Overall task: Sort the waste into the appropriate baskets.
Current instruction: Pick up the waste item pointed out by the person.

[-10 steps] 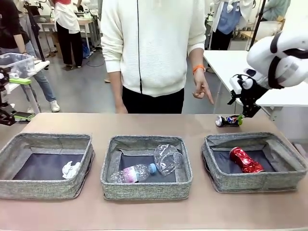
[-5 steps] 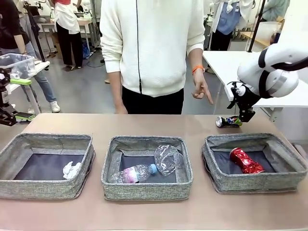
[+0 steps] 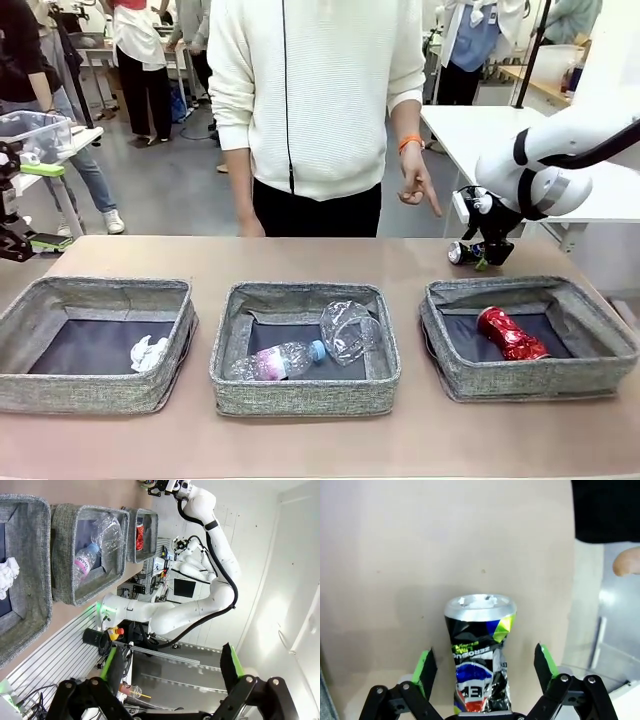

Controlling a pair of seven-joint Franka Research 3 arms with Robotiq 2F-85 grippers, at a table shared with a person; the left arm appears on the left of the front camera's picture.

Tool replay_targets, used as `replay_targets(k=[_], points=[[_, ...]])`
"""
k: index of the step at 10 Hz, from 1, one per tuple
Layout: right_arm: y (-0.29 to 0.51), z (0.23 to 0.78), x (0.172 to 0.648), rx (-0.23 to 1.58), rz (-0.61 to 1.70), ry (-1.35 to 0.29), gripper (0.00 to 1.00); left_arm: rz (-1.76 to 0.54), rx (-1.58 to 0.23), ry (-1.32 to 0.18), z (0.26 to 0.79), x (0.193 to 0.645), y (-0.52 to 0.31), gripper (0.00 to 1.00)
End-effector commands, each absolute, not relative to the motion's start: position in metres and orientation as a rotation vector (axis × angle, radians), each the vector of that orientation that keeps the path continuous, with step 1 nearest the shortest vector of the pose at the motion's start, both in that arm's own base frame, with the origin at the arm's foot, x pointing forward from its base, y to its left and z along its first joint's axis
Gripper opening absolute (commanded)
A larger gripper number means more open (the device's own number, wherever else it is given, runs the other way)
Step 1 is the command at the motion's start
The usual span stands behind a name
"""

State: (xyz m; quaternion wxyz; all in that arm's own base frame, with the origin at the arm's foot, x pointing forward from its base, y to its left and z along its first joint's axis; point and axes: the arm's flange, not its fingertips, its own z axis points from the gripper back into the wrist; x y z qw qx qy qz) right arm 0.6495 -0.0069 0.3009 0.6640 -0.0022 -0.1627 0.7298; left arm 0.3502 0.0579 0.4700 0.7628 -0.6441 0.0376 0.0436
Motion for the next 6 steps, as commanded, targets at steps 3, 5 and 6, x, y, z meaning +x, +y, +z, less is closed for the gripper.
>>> replay_targets(k=[3,5,6], points=[[-0.0064,0.3094,0.6518,0.029,1.625,-0.334,1.00,0.079,-1.406,0.075,0.4727,0.3489,0.0578,1.00],[-0.0055,0.3094,0.6481,0.039,1.638,-0.304,0.41,0.079,-1.406,0.075,0.4727,0.3489,0.0578,1.00],[-0.0066,0.3090,0.6480,0.037,1.634,-0.306,0.00,0.079,-1.406,0.075,0.4727,0.3489,0.0578,1.00]])
